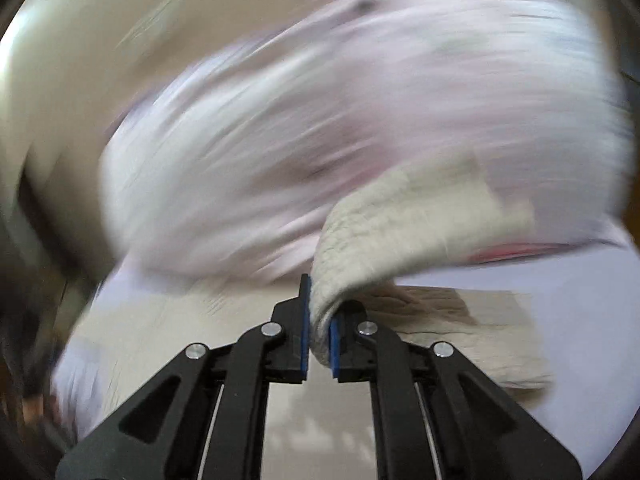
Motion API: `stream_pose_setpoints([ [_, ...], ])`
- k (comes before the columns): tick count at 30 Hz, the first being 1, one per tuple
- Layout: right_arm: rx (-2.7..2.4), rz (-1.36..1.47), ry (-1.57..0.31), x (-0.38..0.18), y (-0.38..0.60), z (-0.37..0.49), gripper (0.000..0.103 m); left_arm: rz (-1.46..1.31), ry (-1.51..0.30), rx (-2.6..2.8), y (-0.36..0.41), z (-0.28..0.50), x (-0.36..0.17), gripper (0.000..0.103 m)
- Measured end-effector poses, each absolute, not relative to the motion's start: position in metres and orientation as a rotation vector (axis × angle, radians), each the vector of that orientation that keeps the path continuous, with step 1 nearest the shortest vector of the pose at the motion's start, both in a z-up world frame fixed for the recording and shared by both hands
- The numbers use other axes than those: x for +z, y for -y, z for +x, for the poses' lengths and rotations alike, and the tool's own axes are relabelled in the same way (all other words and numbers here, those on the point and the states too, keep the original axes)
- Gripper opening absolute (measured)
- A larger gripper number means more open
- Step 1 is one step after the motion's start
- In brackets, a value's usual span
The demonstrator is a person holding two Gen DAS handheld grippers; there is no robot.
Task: Fold small clothes
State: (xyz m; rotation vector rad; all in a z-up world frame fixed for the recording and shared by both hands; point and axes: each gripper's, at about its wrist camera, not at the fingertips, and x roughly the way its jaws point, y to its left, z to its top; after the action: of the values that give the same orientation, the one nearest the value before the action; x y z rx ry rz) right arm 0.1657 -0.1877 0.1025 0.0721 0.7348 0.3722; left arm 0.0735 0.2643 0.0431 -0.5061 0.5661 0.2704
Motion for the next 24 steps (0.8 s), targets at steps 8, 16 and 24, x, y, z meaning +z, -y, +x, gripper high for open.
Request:
stream_pose_setpoints([
  [8,0.441,-0.017,-0.767,0.087,0.149,0.147,0.079,-0.658,-0.592,0.324,-0.312,0.096,0.033,0.102],
  [16,0.318,0.136,-0.737,0.091,0.232,0.137,0.086,-0.842,-0.626,0.414,-0.362,0.118,0.008,0.096],
  [24,0.300,0.180,-0.707,0.087,0.258,0.131,0.086,-0.851,-0.651,0.505,-0.390,0.142,0.017,0.008],
])
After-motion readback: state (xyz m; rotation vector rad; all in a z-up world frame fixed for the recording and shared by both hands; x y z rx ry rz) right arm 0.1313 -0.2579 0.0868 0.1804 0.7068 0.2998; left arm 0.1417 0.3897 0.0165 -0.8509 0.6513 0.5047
